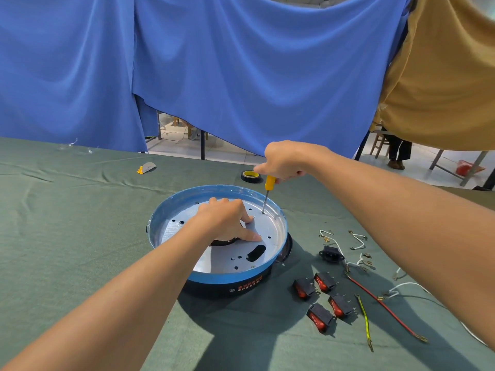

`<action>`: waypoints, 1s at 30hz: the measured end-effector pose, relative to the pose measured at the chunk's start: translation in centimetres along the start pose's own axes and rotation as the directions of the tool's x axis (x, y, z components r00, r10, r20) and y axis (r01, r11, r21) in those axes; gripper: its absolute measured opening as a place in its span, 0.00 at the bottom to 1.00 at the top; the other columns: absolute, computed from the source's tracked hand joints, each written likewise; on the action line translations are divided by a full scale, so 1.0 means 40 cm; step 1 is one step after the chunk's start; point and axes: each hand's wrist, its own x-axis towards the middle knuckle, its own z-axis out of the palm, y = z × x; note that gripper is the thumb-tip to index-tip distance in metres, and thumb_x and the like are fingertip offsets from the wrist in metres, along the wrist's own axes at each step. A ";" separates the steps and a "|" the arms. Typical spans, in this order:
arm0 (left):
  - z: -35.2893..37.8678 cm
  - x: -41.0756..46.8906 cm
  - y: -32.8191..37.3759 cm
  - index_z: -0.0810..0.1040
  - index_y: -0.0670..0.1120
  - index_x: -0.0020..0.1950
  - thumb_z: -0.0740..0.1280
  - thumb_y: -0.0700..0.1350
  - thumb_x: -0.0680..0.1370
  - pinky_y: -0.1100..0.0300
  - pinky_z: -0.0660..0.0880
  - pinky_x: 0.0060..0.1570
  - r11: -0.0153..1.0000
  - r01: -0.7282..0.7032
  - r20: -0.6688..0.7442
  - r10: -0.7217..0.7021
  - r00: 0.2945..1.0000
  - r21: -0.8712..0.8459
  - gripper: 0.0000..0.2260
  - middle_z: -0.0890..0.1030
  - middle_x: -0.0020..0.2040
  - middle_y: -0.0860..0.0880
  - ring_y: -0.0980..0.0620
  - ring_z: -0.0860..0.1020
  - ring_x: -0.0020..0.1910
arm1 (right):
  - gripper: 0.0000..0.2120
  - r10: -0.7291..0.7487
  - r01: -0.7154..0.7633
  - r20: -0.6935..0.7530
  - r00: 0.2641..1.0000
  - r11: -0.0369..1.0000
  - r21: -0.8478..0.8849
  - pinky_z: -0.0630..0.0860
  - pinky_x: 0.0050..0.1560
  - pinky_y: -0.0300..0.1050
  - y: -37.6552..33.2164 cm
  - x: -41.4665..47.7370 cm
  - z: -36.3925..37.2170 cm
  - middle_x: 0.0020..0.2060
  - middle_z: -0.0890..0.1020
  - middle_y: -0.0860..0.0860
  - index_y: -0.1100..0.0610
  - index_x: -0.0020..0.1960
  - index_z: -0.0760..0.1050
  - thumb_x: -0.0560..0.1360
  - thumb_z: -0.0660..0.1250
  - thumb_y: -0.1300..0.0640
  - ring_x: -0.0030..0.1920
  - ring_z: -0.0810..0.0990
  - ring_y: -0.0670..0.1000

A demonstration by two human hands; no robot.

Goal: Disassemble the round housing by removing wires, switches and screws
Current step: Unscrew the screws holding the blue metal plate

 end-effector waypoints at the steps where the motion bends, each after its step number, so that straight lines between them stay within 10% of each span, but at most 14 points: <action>1: 0.001 0.000 0.000 0.74 0.59 0.70 0.64 0.71 0.71 0.57 0.64 0.39 1.000 0.002 0.002 -0.002 1.000 0.002 0.30 0.79 0.61 0.51 0.48 0.71 0.51 | 0.21 -0.003 0.003 0.010 1.000 1.000 -0.023 0.64 0.25 0.37 -0.001 -0.001 -0.001 0.22 0.72 0.50 0.58 0.30 0.71 0.79 0.61 0.49 0.23 0.68 0.50; 8: -0.001 0.000 0.000 0.74 0.59 0.70 0.65 0.70 0.71 0.54 0.64 0.41 1.000 0.004 0.011 -0.004 1.000 -0.001 0.30 0.78 0.62 0.51 0.48 0.70 0.52 | 0.05 -0.039 0.022 0.115 0.993 0.990 0.141 0.69 0.32 0.43 0.019 -0.007 -0.013 0.36 0.74 0.53 0.56 0.51 0.79 0.78 0.65 0.59 0.34 0.70 0.52; 14: 0.001 -0.001 -0.002 0.73 0.59 0.70 0.65 0.71 0.71 0.53 0.67 0.45 1.000 0.000 0.007 0.000 1.000 -0.004 0.31 0.78 0.63 0.50 0.45 0.73 0.57 | 0.25 0.057 -0.057 0.003 0.998 0.996 0.067 0.64 0.27 0.40 0.037 -0.004 0.006 0.22 0.71 0.51 0.59 0.31 0.68 0.80 0.58 0.43 0.25 0.68 0.51; 22: -0.001 0.000 -0.002 0.73 0.58 0.70 0.65 0.70 0.71 0.54 0.67 0.43 1.000 -0.003 0.014 0.003 1.000 -0.010 0.31 0.79 0.62 0.50 0.45 0.73 0.56 | 0.11 0.086 -0.089 0.026 0.996 0.966 0.243 0.68 0.33 0.45 0.044 0.003 0.016 0.35 0.73 0.57 0.63 0.49 0.76 0.75 0.68 0.55 0.34 0.68 0.55; 27: -0.002 -0.002 -0.001 0.73 0.58 0.70 0.65 0.70 0.71 0.53 0.68 0.44 1.000 0.000 0.020 0.000 1.000 -0.013 0.31 0.78 0.63 0.50 0.45 0.73 0.57 | 0.24 0.092 -0.087 -0.084 0.992 0.994 0.064 0.63 0.32 0.43 0.045 0.008 0.026 0.32 0.71 0.52 0.57 0.35 0.65 0.78 0.59 0.39 0.33 0.69 0.53; 30: -0.003 -0.004 -0.001 0.73 0.58 0.70 0.65 0.70 0.71 0.54 0.66 0.43 1.000 -0.002 0.017 0.002 1.000 -0.010 0.30 0.78 0.62 0.50 0.45 0.73 0.56 | 0.16 0.064 -0.058 -0.123 0.990 0.997 0.046 0.65 0.33 0.43 0.043 0.013 0.034 0.34 0.72 0.52 0.56 0.37 0.68 0.76 0.64 0.46 0.38 0.70 0.55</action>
